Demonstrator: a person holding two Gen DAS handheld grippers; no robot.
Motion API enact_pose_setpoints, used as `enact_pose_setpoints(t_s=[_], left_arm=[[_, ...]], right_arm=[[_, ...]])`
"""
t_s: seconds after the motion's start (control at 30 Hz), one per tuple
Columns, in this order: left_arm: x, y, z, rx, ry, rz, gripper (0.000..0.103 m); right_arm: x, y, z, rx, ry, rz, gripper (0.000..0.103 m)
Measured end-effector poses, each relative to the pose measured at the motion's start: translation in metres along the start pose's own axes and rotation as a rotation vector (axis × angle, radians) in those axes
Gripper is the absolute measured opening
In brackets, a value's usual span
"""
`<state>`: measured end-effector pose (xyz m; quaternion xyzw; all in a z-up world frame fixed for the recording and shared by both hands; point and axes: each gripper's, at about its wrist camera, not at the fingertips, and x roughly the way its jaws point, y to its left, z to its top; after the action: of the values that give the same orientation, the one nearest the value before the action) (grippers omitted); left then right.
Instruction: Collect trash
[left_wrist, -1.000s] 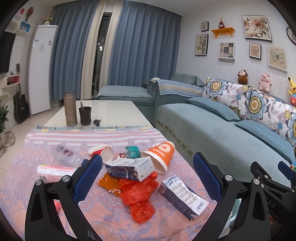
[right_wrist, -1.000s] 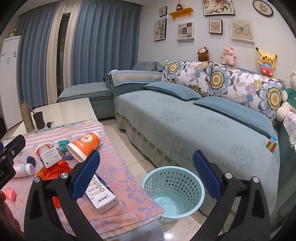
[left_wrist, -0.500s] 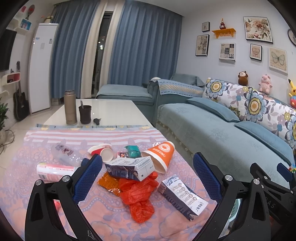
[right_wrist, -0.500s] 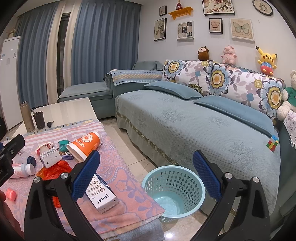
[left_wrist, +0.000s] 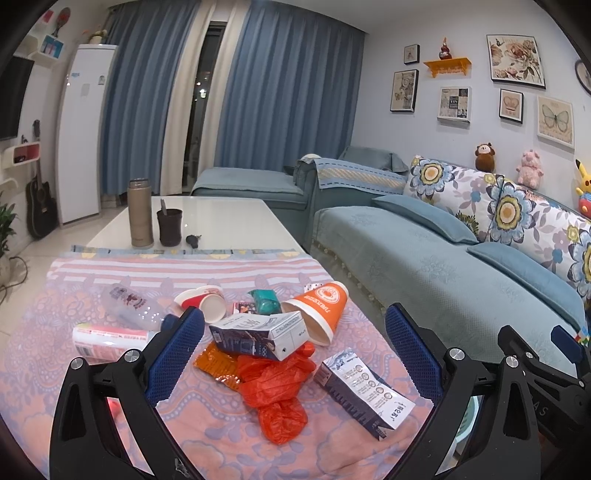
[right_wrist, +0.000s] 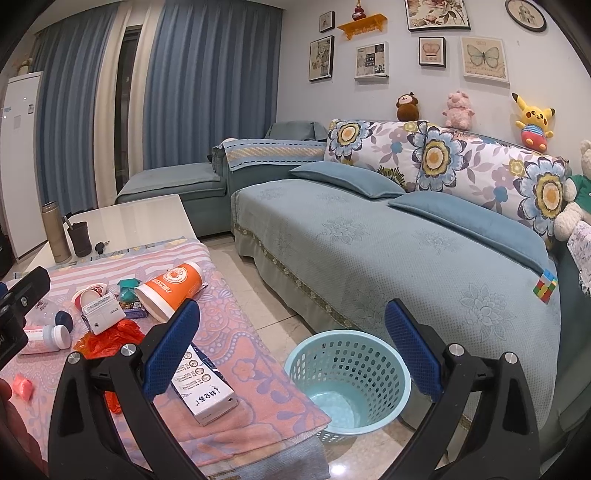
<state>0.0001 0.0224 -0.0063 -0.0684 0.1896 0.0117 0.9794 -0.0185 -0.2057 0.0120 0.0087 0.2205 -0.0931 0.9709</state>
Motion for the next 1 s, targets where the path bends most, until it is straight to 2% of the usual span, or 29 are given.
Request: enact_pose_setpoints(t_s=[0.5, 0.57, 0.6, 0.63, 0.8, 0.87, 1.0], left_arm=[[-0.004, -0.001, -0.001, -0.006, 0.004, 0.024, 0.095], [-0.002, -0.001, -0.001, -0.005, 0.024, 0.069, 0.095], [-0.001, 0.001, 0.0, -0.004, 0.035, 0.081, 0.095], [-0.002, 0.005, 0.002, -0.015, 0.044, 0.084, 0.095], [-0.011, 0.042, 0.013, -0.041, 0.079, 0.136, 0.095], [-0.013, 0.067, 0.011, -0.053, 0.101, 0.155, 0.095], [-0.011, 0.121, -0.013, -0.067, 0.229, 0.206, 0.095]], right_arm=[[0.005, 0.003, -0.001, 0.012, 0.026, 0.006, 0.095], [0.011, 0.007, -0.001, 0.003, 0.058, 0.02, 0.081], [0.015, 0.01, -0.001, -0.005, 0.077, 0.039, 0.071], [0.017, 0.011, -0.001, -0.008, 0.087, 0.052, 0.068], [0.019, 0.024, -0.003, -0.067, 0.069, 0.104, 0.068], [0.027, 0.028, -0.005, -0.075, 0.087, 0.152, 0.068], [0.052, 0.037, -0.015, -0.102, 0.155, 0.219, 0.068]])
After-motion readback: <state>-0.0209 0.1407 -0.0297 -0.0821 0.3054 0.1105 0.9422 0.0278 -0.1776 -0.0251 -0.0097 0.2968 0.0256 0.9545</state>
